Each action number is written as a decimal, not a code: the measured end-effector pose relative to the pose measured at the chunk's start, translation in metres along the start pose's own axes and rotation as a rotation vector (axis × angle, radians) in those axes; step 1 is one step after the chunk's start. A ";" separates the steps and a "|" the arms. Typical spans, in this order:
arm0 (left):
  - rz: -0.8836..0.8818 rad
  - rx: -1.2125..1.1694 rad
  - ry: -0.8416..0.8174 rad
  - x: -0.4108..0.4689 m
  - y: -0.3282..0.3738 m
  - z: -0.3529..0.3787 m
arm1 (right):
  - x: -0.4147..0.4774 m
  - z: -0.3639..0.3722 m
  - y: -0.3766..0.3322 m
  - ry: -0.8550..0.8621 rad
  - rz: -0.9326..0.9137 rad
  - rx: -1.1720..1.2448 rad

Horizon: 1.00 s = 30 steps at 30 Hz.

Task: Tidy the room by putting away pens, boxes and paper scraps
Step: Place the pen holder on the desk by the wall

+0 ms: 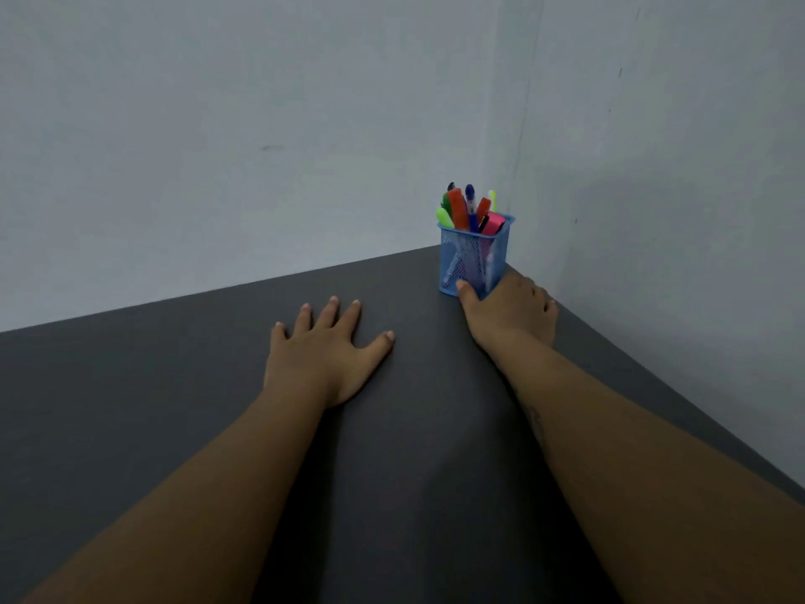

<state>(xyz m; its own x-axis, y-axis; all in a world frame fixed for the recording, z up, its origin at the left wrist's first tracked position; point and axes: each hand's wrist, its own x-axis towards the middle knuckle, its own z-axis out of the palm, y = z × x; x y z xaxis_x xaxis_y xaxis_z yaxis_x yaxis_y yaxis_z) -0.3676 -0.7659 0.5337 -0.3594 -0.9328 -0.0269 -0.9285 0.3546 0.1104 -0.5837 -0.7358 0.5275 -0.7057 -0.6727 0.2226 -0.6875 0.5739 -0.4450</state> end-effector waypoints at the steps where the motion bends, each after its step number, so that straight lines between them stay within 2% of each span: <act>1: 0.002 0.002 0.003 -0.001 0.000 0.001 | 0.004 0.002 -0.003 0.019 0.005 0.012; 14: 0.012 -0.016 0.038 0.000 -0.001 0.001 | 0.046 0.016 -0.027 -0.004 -0.046 -0.052; 19: 0.016 -0.009 0.028 0.001 -0.002 0.000 | 0.053 0.022 -0.034 -0.045 -0.145 -0.115; 27: 0.006 -0.004 0.029 0.001 -0.003 0.003 | 0.052 0.026 -0.033 -0.058 -0.172 -0.050; 30: -0.006 -0.009 0.025 0.002 -0.004 0.001 | 0.048 0.026 -0.031 -0.146 -0.180 -0.096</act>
<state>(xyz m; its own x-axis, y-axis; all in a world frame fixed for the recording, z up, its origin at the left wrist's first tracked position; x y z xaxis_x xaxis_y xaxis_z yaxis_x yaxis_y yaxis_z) -0.3648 -0.7686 0.5322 -0.3516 -0.9361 -0.0025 -0.9295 0.3488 0.1195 -0.5915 -0.7979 0.5292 -0.5432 -0.8242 0.1602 -0.8177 0.4761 -0.3237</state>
